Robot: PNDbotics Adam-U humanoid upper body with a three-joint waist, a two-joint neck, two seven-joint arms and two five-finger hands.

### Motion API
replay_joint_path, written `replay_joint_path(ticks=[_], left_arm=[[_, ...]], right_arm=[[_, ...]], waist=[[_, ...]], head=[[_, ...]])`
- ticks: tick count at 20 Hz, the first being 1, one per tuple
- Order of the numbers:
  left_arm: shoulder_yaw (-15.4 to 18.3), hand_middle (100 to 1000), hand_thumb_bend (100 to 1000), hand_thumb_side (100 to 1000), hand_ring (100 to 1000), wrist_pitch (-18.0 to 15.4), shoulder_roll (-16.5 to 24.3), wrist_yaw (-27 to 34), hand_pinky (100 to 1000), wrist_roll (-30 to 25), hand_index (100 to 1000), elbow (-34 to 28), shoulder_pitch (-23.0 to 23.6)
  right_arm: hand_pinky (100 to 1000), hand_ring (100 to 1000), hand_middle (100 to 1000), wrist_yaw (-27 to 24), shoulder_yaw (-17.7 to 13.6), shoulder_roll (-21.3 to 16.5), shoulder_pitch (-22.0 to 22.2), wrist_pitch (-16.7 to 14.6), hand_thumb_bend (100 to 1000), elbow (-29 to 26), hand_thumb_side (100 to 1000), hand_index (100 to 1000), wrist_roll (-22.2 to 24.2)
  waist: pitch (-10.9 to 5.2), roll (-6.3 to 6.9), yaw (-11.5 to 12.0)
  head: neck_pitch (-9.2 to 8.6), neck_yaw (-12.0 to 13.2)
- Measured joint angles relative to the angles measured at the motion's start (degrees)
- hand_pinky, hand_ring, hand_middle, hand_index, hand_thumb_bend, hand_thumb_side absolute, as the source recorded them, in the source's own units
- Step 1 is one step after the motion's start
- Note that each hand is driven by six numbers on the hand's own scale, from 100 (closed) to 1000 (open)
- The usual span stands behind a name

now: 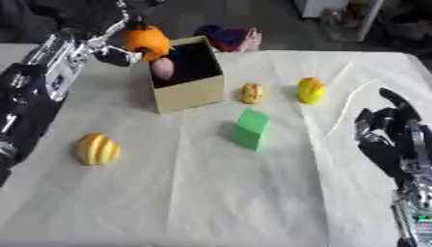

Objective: Pick up objects on the table and place them in the box.

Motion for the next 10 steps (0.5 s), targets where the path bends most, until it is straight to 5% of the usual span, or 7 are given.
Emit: replay_joint_path(ticks=[1, 2, 7, 10], left_arm=[[-0.2, 656, 397, 174, 662, -0.37, -0.31, -0.51, 760, -0.59, 791, 0.37, 0.01], [-0.26, 736, 488, 227, 727, -0.67, -0.63, -1.13, 786, -1.23, 841, 0.75, 0.03], [-0.25, 836, 660, 543, 801, -0.89, -0.64, -3.68, 823, -3.91, 897, 1.36, 0.08], [0.24, 840, 637, 556, 803, -0.66, -0.2, -3.67, 832, -5.04, 901, 1.19, 0.41]], right_arm=[[737, 425, 437, 0.0, 0.0, 0.0, -0.03, 0.01, 100, 0.0, 177, 892, 0.02], [737, 425, 437, 0.0, 0.0, 0.01, -0.03, 0.03, 100, 0.0, 177, 892, 0.04], [737, 425, 437, -0.01, 0.0, 0.02, -0.04, 0.04, 100, 0.0, 178, 891, 0.05], [737, 425, 437, -0.01, 0.0, 0.04, -0.03, 0.05, 100, 0.0, 179, 891, 0.07]], waist=[[0.09, 0.0, -0.16], [0.13, 0.0, -0.21], [0.14, 0.02, -0.22], [0.14, 0.02, -0.12]], head=[[0.0, 0.03], [0.0, 0.04], [0.0, -0.01], [0.0, -0.15]])
